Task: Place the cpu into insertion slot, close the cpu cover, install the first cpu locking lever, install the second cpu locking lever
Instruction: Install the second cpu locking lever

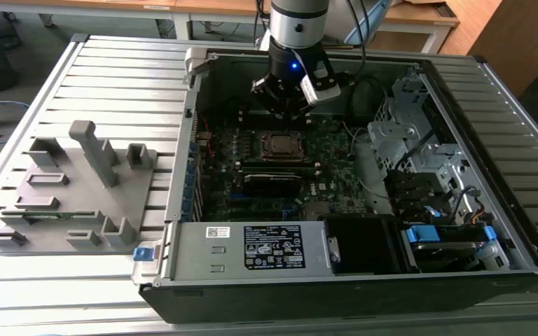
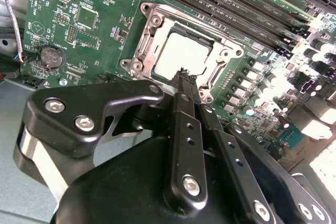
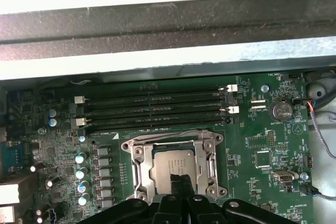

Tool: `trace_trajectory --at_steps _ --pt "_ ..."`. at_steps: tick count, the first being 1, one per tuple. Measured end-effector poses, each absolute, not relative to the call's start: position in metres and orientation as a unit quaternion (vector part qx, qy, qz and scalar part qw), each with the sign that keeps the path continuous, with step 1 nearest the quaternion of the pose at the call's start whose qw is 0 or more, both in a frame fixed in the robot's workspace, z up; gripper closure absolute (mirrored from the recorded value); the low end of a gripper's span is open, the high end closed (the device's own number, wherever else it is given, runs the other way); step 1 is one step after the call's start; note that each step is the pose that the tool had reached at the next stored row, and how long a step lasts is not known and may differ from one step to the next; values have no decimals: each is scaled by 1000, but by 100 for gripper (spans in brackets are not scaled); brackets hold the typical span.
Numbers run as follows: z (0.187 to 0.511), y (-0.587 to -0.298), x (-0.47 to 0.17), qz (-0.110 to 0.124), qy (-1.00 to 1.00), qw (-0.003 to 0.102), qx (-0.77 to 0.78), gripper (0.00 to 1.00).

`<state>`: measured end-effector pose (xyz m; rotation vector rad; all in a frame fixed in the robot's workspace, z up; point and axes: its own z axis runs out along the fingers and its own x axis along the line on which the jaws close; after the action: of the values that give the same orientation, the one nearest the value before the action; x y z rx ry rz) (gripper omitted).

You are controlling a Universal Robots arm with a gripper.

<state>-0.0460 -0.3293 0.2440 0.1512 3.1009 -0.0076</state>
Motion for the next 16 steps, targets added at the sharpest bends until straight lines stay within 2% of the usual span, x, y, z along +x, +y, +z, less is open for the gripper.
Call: trace_trajectory --at_steps 16 --pt "245 -331 -46 -2 999 18 49 90"
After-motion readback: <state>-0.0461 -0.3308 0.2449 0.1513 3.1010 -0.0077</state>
